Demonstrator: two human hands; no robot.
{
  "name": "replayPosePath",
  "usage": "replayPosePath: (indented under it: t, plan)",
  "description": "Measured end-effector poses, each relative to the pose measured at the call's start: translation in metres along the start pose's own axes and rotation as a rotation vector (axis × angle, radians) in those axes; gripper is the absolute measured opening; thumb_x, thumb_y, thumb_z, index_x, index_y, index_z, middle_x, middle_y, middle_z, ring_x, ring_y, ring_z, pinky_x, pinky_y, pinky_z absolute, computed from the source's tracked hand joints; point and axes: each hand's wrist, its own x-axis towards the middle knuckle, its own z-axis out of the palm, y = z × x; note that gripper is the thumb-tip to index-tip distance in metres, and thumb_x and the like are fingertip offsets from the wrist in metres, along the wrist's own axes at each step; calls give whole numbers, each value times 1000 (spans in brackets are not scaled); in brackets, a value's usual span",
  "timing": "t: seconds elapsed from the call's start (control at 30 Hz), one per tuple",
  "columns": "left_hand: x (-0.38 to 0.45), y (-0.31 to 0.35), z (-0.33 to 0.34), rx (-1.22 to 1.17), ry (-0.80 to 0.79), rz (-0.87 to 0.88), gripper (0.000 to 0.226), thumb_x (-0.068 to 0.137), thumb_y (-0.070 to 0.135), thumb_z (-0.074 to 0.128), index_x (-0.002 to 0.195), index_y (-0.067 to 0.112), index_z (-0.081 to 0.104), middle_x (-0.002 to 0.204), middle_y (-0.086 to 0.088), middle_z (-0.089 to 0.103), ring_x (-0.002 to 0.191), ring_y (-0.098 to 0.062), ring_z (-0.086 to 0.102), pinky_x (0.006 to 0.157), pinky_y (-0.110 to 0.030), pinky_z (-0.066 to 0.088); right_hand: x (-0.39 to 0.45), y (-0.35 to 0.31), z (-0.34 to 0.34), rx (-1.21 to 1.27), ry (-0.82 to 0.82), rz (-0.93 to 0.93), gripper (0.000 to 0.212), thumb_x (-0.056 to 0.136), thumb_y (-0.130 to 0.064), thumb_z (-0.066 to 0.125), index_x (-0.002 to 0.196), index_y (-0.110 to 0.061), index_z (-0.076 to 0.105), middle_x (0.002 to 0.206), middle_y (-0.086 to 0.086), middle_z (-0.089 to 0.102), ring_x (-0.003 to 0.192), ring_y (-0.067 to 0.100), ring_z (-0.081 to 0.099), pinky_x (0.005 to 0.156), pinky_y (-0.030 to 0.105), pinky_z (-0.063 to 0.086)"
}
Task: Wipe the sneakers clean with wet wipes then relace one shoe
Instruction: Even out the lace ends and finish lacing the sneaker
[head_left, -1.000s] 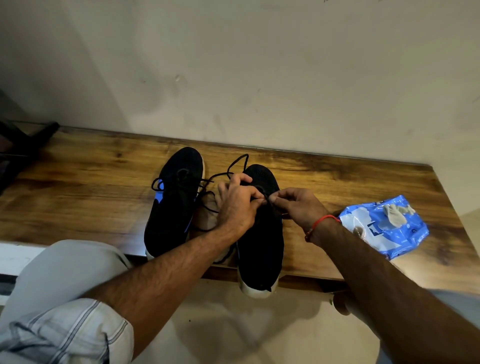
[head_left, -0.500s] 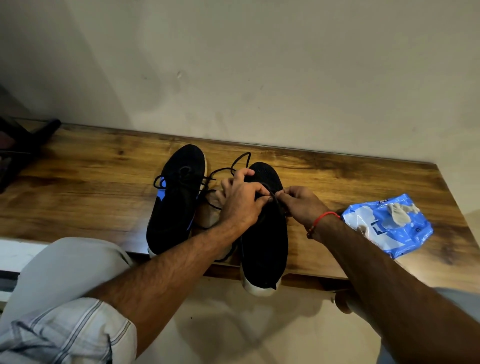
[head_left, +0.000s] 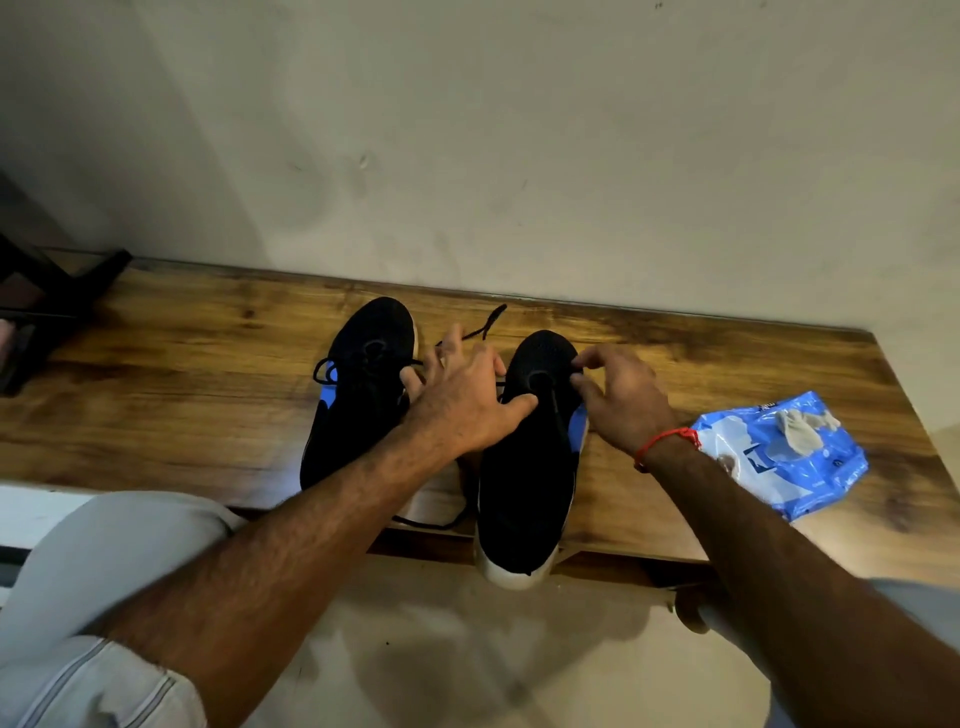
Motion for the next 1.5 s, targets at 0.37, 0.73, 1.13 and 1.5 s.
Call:
replayPosePath:
  t: [0.37, 0.73, 1.13, 1.5]
  plan:
    - [-4, -1, 4, 241, 6, 49, 57, 96, 65, 32, 101, 25, 73, 141, 1, 50, 133, -28, 39, 104, -61, 25, 0, 0, -15, -424, -84, -8, 16, 96, -38, 57, 103, -26, 65, 125, 1, 55, 121, 29, 46, 99, 50, 39]
    - [-2, 1, 4, 236, -39, 22, 59, 97, 63, 32, 105, 23, 74, 134, -2, 51, 130, -28, 38, 104, -63, 25, -7, -7, -11, -511, -190, -165, 24, 91, -45, 62, 114, -37, 63, 152, -6, 33, 142, 30, 18, 110, 52, 21]
    - [-3, 2, 2, 235, -53, 18, 53, 97, 63, 35, 75, 20, 54, 120, -3, 57, 125, -28, 43, 106, -63, 25, -7, -9, -4, -574, -216, -182, 36, 94, -43, 59, 129, -36, 52, 162, -4, 13, 150, 34, -2, 115, 64, 6]
    - [-3, 3, 1, 204, -63, 18, 56, 97, 62, 36, 68, 17, 53, 98, -2, 54, 120, -28, 47, 108, -62, 25, -1, 1, -19, -554, -173, -100, 33, 92, -48, 59, 123, -38, 55, 160, -4, 22, 149, 37, -2, 114, 65, 6]
